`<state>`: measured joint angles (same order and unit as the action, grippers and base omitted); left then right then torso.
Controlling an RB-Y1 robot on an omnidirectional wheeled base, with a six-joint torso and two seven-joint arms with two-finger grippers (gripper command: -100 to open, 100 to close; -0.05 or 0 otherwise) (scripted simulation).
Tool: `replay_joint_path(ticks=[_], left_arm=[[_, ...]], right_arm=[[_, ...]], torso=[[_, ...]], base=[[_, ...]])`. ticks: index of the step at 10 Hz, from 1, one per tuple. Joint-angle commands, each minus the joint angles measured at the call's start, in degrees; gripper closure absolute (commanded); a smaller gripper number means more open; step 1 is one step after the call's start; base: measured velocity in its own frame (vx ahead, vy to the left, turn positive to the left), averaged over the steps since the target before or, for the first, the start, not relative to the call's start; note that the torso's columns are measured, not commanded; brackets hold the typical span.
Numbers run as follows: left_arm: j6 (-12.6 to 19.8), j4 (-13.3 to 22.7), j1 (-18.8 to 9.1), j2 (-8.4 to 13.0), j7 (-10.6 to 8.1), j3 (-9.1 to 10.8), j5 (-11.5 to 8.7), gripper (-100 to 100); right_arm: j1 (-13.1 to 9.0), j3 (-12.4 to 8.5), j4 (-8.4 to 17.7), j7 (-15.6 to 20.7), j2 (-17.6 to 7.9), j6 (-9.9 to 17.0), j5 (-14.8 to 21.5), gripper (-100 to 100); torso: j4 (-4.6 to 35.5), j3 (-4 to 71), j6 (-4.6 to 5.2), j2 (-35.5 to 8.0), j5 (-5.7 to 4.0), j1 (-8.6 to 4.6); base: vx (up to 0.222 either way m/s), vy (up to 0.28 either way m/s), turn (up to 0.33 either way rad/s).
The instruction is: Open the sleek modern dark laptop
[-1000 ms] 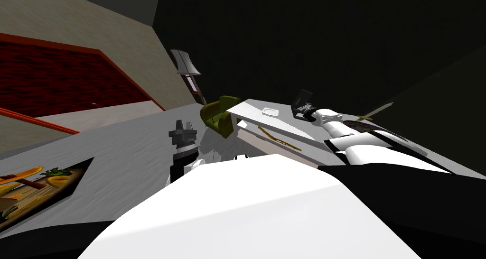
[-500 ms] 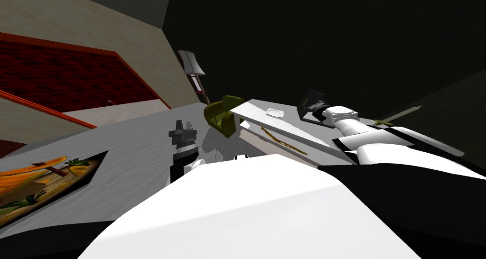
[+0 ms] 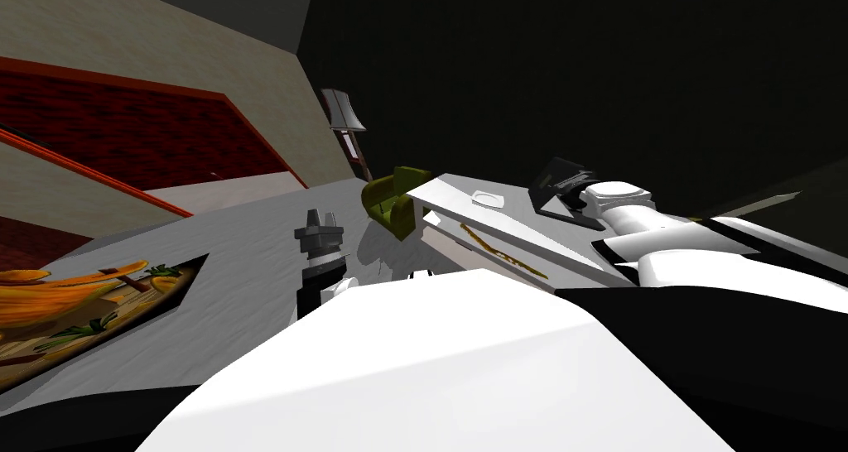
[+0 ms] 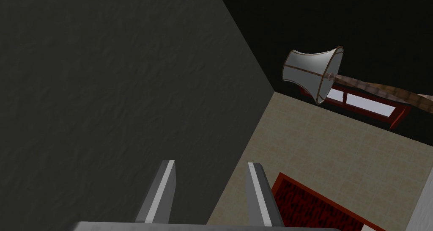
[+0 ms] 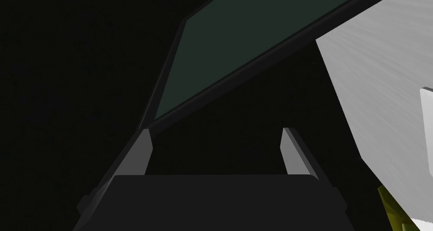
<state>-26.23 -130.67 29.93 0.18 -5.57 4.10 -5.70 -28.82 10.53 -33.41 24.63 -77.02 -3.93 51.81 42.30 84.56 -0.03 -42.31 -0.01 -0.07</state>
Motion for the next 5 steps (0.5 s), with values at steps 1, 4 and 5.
replay_joint_path(ticks=[1,4,5], left_arm=[[0.0,0.0,0.0,0.0,0.0,0.0,0.0,0],[0.0,0.0,0.0,0.0,0.0,0.0,0.0,0],[0.0,0.0,0.0,0.0,0.0,0.0,0.0,0]], right_arm=[[-2.4,0.1,4.9,1.6,-0.6,-0.5,0.8,-100],[-3.3,-4.1,7.4,7.6,-0.6,-0.9,0.8,-100],[-2.4,0.1,5.2,2.9,-0.6,-0.5,0.8,-100]], torso=[[0.0,0.0,0.04,0.0,-0.01,-0.03],[0.0,0.0,0.07,0.0,-0.01,0.0],[0.0,0.0,0.04,0.0,-0.03,0.02]], base=[[0.007,0.012,0.083],[0.009,0.006,0.006],[0.0,0.0,0.0]])
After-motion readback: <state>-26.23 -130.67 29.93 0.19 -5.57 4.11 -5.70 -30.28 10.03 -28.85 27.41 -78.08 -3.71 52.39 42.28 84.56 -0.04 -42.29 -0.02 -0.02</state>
